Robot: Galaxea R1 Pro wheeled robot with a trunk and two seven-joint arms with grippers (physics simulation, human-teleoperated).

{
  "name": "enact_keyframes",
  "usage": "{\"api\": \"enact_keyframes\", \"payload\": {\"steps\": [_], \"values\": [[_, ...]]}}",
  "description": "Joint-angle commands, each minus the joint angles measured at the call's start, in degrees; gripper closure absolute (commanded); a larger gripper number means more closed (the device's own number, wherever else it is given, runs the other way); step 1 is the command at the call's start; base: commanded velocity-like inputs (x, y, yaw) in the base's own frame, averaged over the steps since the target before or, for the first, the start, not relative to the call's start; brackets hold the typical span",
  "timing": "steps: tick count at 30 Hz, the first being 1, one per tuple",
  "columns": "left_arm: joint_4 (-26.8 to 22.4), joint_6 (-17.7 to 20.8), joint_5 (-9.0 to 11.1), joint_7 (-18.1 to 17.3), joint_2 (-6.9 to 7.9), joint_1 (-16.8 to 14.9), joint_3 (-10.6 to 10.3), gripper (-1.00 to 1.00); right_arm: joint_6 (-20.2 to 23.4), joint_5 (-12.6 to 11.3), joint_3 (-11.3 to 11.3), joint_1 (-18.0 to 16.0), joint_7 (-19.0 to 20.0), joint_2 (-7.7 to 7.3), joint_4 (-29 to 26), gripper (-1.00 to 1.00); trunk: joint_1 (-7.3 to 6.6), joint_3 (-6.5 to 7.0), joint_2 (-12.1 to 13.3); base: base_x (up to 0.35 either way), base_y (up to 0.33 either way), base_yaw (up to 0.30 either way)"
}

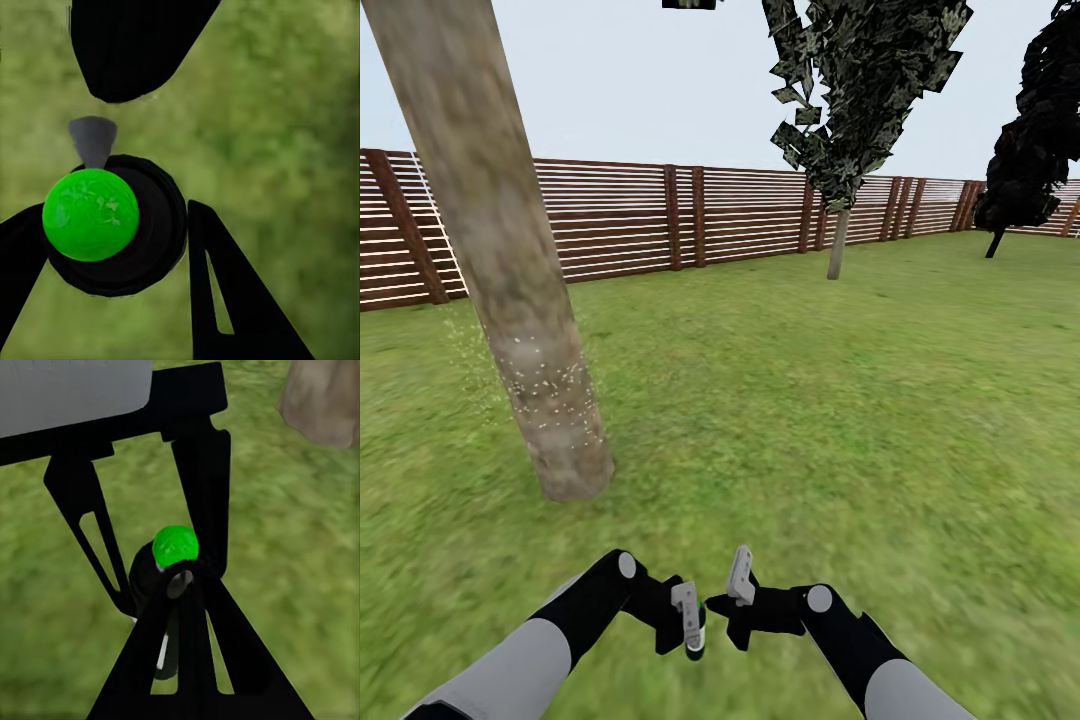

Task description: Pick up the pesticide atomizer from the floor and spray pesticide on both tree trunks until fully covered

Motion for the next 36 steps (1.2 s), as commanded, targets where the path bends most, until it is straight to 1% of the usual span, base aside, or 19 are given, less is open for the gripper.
{"api": "enact_keyframes", "payload": {"steps": [1, 3, 6, 10, 16, 19, 21, 23, 24, 26, 28, 29, 30, 31, 33, 34, 35, 36], "values": [[0.0, 0.0, 0.2, 0.0, 0.0, 0.0, 0.0, 1.0, 0.0, 0.0, 0.0, 0.0, 0.0, 0.0, 0.0, 1.0, 0.0, 0.0, 0.0, 0.0, 0.0, 0.0], [0.0, -0.1, 0.2, 0.0, -0.04, 0.0, 0.0, 1.0, 0.0, 0.0, 0.0, 0.0, 0.0, 0.0, 0.0, 1.0, 0.0, 0.0, 0.0, 0.0, 0.0, 0.0], [0.0, -0.1, 0.2, 0.0, -0.47, 0.0, 0.0, 1.0, 0.0, 0.0, 0.0, 0.0, 0.0, 0.0, 0.0, 1.0, 0.0, 0.0, 0.0, 0.0, 0.0, 0.0], [-0.1, -0.1, 0.2, 0.0, -0.52, 0.0, 0.0, 1.0, 0.0, 0.0, 0.0, 0.0, 0.0, 0.0, 0.0, 1.0, 0.0, 0.0, 0.0, 0.0, 0.0, 0.0], [0.0, -0.1, 0.3, 0.0, -0.42, 0.0, 0.0, 1.0, 0.0, 0.0, 0.0, 0.0, 0.0, 0.0, 0.0, 1.0, 0.0, 0.0, 0.0, 0.0, 0.0, 0.0], [0.1, -0.1, 0.1, 0.1, 0.21, 0.0, 0.0, 1.0, 0.0, 0.0, 0.1, 0.0, 0.0, 0.0, 0.0, 1.0, 0.0, 0.0, 0.0, 0.0, 0.0, 0.0], [0.4, 0.0, -0.2, 0.2, 1.66, 0.0, 0.0, 1.0, 0.0, 0.0, 0.1, 0.0, 0.0, 0.0, 0.0, 1.0, 0.0, 0.0, 0.0, 0.0, 0.0, 0.0], [0.5, 0.2, -0.3, 0.3, 3.87, 0.0, 0.0, 1.0, 0.0, 0.0, 0.1, 0.0, 0.0, 0.0, 0.0, 1.0, 0.0, 0.0, 0.0, 0.0, 0.0, 0.0], [0.5, 0.3, -0.4, 0.3, 4.63, 0.0, 0.0, 1.0, 0.0, 0.0, 0.1, 0.0, 0.0, 0.0, 0.0, 1.0, 0.0, 0.0, 0.0, 0.0, 0.0, 0.0], [0.5, 0.5, -0.4, 0.3, 7.22, 0.0, 0.0, 1.0, 0.0, 0.0, 0.1, 0.0, 0.0, 0.0, 0.0, 1.0, 0.0, 0.0, 0.0, 0.0, 0.0, 0.0], [0.6, 0.6, -0.5, 0.3, 8.85, 0.1, 0.0, 1.0, 0.0, 0.0, 0.1, 0.0, 0.0, 0.0, 0.0, 1.0, 0.0, 0.0, 0.0, 0.0, 0.0, 0.0], [0.6, 0.7, -0.5, 0.4, 9.94, 0.1, 0.0, 1.0, 0.0, 0.0, 0.1, 0.0, 0.0, -0.04, 0.1, 1.0, 0.0, 0.0, 0.0, 0.0, 0.0, 0.0], [1.0, 0.7, -0.5, 0.5, 11.21, 0.1, -0.1, 1.0, 0.0, 0.0, 0.1, 0.0, 0.0, -0.06, 0.1, -1.0, 0.0, 0.0, 0.0, 0.0, 0.0, 0.0], [2.3, 0.8, -0.5, 0.6, 14.11, 0.1, -0.1, 1.0, 0.0, 0.0, 0.1, 0.0, 0.0, -0.31, 0.1, -1.0, 0.0, 0.0, 0.0, 0.0, 0.0, 0.0], [3.2, 0.8, -0.4, 0.9, 16.92, 0.1, 0.0, 1.0, 0.0, 0.0, 0.1, 0.0, -0.1, -0.45, 0.1, -1.0, 0.0, 0.0, 0.0, 0.0, 0.0, 0.0], [3.4, 0.8, -0.3, 1.5, 17.5, 0.1, 0.1, 1.0, 0.0, 0.0, 0.0, 0.0, -0.1, -0.61, 0.2, -1.0, 0.0, 0.0, 0.0, 0.0, 0.0, 0.0], [3.4, 0.8, -0.1, 3.3, 17.8, 0.2, 0.9, 1.0, 0.0, 0.0, 0.0, 0.0, -0.3, -1.27, 0.2, -1.0, 0.0, 0.0, 0.0, 0.0, 0.0, 0.0], [3.6, 0.8, 0.1, 6.7, 17.86, 0.2, 3.0, 1.0, 0.0, 0.0, 0.0, 0.0, -0.9, -1.98, 0.3, -1.0, 0.0, 0.0, 0.0, 0.0, 0.0, 0.0]]}}
